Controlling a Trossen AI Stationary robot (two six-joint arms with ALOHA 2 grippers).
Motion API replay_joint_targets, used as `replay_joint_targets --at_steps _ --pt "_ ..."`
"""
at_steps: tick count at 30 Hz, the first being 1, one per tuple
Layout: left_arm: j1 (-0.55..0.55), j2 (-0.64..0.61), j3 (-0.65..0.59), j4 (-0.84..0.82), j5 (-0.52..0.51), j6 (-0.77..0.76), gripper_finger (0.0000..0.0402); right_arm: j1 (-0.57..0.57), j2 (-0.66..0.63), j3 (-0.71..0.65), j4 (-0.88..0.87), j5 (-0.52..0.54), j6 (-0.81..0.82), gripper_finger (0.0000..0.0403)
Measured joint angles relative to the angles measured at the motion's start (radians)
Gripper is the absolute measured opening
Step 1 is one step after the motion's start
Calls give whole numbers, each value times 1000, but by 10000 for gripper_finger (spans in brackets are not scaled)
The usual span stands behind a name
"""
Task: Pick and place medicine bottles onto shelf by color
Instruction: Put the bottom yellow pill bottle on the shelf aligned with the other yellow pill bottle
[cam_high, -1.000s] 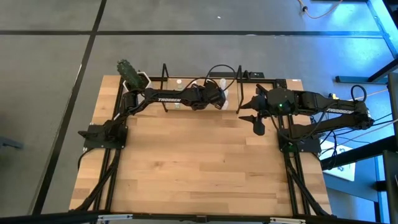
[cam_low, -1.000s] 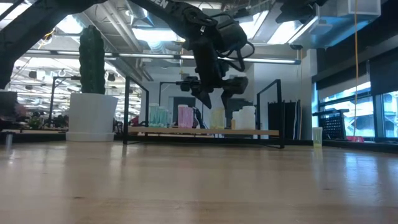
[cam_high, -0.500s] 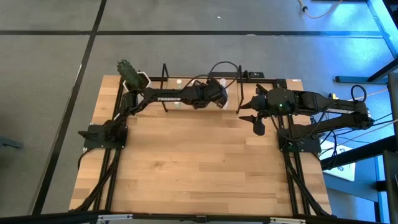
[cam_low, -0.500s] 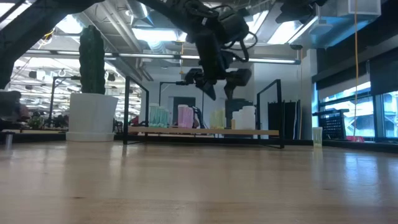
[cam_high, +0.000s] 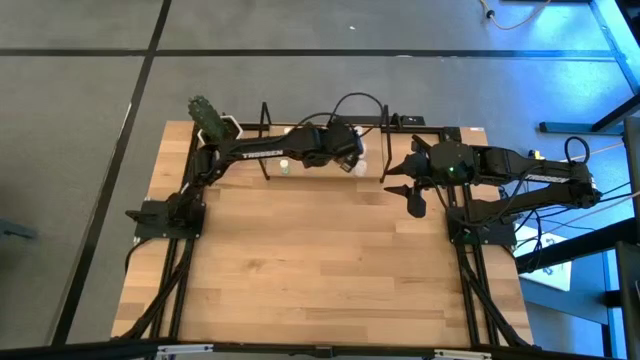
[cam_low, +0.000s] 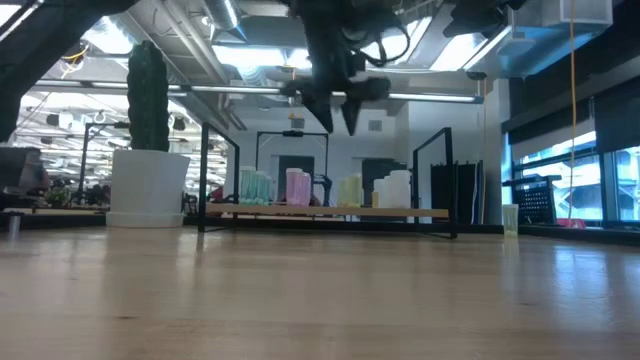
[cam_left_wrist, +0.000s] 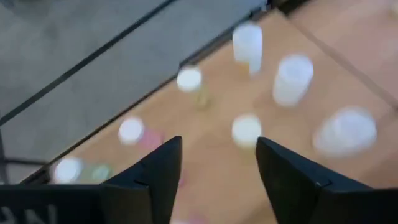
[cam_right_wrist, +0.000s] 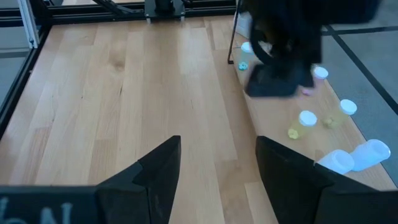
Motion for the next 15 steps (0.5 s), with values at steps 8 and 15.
replay_joint_targets --at_steps 8,15 --pt "-43 -48 -4 -235 237 73 85 0 0 0 1 0 0 209" --pt "-63 -42 -114 -37 408 240 6 0 0 0 1 0 0 209"
